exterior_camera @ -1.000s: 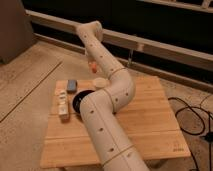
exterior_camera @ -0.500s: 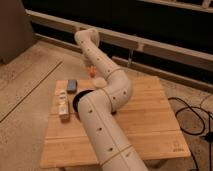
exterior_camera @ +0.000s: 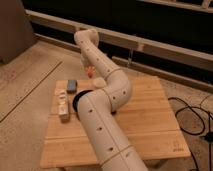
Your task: Place the pepper in the ceramic cup
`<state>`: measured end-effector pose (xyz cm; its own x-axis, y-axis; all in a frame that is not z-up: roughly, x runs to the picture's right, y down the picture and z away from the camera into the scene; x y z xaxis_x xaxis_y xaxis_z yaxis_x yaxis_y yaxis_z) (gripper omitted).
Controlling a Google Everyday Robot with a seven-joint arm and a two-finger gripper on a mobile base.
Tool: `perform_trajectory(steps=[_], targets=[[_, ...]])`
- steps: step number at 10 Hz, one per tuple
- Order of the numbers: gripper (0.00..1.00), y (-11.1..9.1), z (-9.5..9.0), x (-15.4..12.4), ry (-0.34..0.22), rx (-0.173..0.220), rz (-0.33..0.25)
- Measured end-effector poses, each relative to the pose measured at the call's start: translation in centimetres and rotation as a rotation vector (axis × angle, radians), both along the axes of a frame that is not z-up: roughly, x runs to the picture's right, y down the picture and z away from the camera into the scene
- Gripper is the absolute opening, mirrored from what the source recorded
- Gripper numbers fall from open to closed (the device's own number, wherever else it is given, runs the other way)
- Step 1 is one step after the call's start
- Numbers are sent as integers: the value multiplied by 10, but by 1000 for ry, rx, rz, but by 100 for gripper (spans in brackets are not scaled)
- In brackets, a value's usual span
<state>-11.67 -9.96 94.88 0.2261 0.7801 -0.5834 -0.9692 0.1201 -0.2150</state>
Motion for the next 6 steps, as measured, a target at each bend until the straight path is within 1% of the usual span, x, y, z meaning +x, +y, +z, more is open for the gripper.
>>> perform_trajectory(steps=[1,3,4,5,6], targets=[[0,9,0,-21,-47,-23,5],[0,24,-5,-48,-103,-63,-16],[0,26,-12,-58,-114,-76,-37],[0,25,-18,-60,-108,-75,-56],[0,18,-26,-61,-86,-57,-90]])
